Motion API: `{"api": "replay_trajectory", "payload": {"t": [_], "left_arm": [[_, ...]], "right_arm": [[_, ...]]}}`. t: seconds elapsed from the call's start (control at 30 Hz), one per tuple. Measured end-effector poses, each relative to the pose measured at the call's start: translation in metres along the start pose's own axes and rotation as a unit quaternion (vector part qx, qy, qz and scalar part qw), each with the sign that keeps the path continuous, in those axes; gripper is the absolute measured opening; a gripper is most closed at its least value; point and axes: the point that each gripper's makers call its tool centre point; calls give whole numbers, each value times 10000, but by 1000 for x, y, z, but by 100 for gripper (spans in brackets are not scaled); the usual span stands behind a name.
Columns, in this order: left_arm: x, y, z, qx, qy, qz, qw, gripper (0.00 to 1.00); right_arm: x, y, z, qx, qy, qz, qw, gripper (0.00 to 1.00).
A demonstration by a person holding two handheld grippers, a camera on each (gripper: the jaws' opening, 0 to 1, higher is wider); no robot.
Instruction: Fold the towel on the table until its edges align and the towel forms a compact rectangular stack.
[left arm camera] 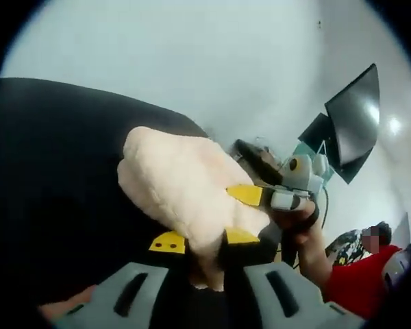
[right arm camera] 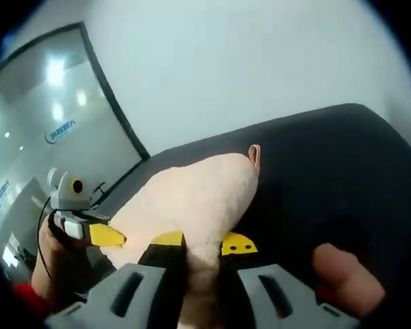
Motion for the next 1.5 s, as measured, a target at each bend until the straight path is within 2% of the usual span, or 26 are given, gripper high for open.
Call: {"api": "replay_trajectory", "payload": {"t": [0.1,0.2,0.33,0.43,0.57,0.63,0.67,0.73,0.77,0.87,0.97,1.07,1.13,1.2,1.23,1.3,1.37,1.4,1.5], "left_arm": [[-16,10,-9,126,164,-121,9997,21],[-24,17,-17,235,210,-178,9993,21],[-24,28,-29,338,208,-152,9991,21],[-24,30,-35,289,241,-42,9993,21],[-20,37,-39,410,154,-291,9986,21],[-13,35,-39,343,176,-264,9989,21],[-12,32,-40,219,301,-144,9992,21],[-7,25,-40,-52,441,390,9983,21],[-7,25,-40,-83,448,368,9983,22],[-4,30,-40,-21,379,98,9992,22],[-3,33,-39,-20,368,-80,9993,24],[-6,32,-37,-127,413,-105,9990,26],[1,34,-34,-65,182,-483,9986,28],[7,37,-31,53,-123,-907,9958,35],[10,37,-29,82,-216,-1102,9936,37],[4,32,-27,-38,-167,-1634,9864,39],[4,32,-23,-86,-200,-1853,9824,42],[6,31,-22,-124,-240,-2024,9789,48],[16,36,-17,-67,-365,-2197,9749,55]], "right_arm": [[-7,7,19,14,-28,-90,10000,14],[-17,14,25,64,-30,-90,9999,14],[-34,24,26,123,10,-191,9997,14],[-39,32,30,138,40,-231,9996,14],[-49,38,33,93,33,-289,9995,14],[-51,41,29,52,4,-336,9994,15],[-53,44,28,63,4,-394,9992,15],[-52,44,32,-9,-73,-482,9988,15],[-51,44,32,-23,-85,-491,9988,16],[-50,47,33,-121,-109,-367,9992,17],[-54,47,32,-292,-119,-311,9990,23],[-57,39,36,-730,-79,247,9970,32],[-56,43,46,-763,-120,329,9965,33],[-55,38,51,-894,-327,495,9942,33],[-59,35,52,-983,-322,664,9924,33],[-62,37,62,-1123,-286,1138,9867,38],[-71,32,67,-1366,-272,1430,9799,47],[-75,32,70,-1454,-334,1548,9766,49],[-77,33,81,-1628,-642,1683,9701,48]]}}
Point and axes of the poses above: the point that each gripper's makers call its tool centre point, and the gripper's own axes: z roughly backward along the fingers, x roughly to its left, y roughly out of its underside, and after that the axes turned 7 degrees about y, right-handed
